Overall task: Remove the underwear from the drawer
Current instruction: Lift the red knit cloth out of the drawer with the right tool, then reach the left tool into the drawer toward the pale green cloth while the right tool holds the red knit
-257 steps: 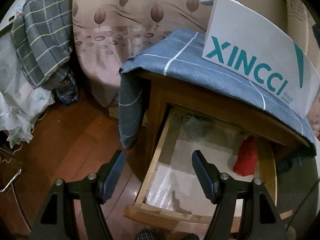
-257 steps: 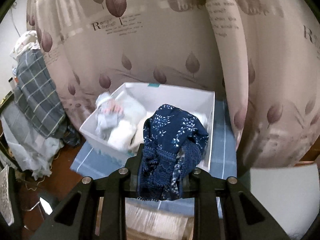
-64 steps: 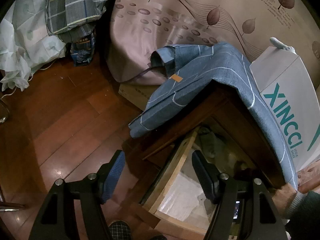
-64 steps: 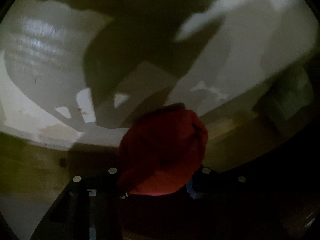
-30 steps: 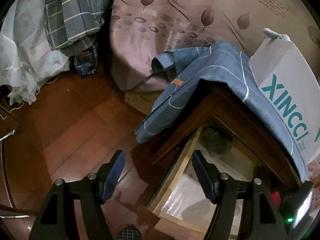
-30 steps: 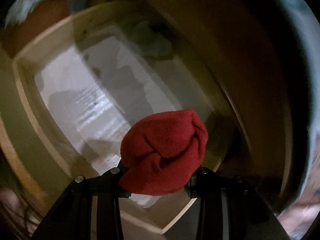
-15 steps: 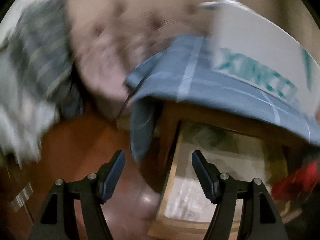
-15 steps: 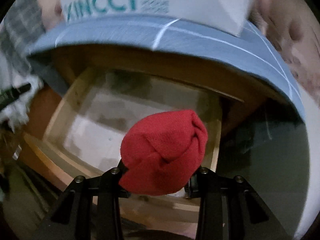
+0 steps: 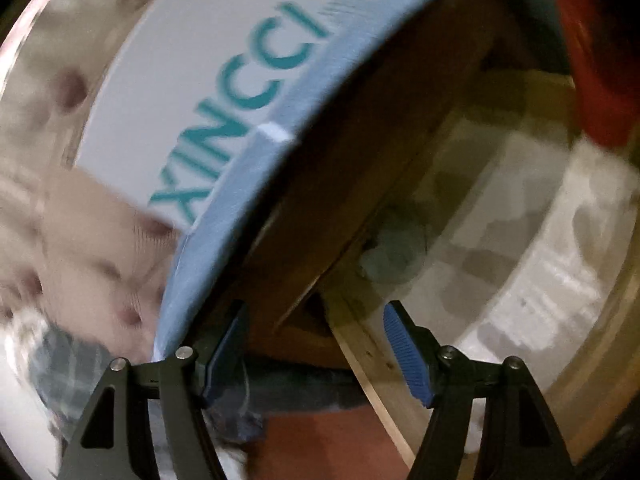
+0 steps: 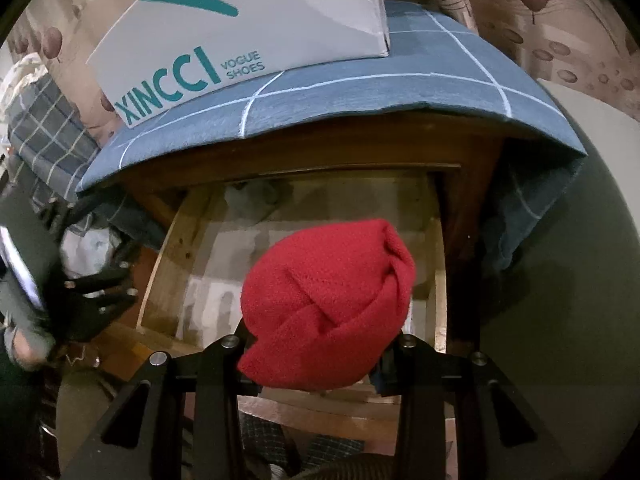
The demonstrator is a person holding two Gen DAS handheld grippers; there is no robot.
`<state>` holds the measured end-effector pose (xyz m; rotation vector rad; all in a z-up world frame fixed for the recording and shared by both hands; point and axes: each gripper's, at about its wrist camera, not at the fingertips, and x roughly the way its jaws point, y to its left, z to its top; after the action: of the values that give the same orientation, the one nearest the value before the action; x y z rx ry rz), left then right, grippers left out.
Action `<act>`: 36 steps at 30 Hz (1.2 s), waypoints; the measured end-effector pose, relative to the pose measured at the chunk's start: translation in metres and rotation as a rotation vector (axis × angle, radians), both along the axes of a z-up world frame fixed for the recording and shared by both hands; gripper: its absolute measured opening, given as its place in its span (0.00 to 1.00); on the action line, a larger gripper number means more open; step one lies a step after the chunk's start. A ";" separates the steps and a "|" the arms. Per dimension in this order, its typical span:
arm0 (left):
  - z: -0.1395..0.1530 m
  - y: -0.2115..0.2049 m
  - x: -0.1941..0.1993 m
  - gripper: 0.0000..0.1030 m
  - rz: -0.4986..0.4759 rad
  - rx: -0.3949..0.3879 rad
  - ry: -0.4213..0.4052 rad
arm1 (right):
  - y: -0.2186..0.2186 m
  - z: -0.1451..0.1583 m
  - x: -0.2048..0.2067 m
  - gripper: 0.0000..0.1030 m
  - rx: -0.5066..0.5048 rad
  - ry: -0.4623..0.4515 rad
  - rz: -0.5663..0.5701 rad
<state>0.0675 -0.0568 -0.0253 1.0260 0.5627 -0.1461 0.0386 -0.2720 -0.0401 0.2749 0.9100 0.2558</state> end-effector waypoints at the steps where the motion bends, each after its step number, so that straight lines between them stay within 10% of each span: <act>1: -0.007 -0.005 0.002 0.69 -0.030 0.038 -0.004 | -0.002 0.000 -0.001 0.34 0.005 -0.003 -0.009; 13: -0.072 -0.027 0.011 0.69 -0.315 0.343 -0.009 | -0.002 -0.004 0.001 0.34 0.027 0.047 -0.019; 17: -0.090 -0.026 0.013 0.45 -0.354 0.388 0.012 | 0.003 -0.005 0.002 0.34 0.013 0.054 -0.003; 36: -0.145 -0.034 0.063 0.44 -0.413 0.518 0.033 | 0.006 -0.012 0.011 0.34 0.013 0.107 0.029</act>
<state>0.1301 -0.0911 -0.1700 1.6426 0.4186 -0.3963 0.0491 -0.2663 -0.0518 0.2900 1.0185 0.2763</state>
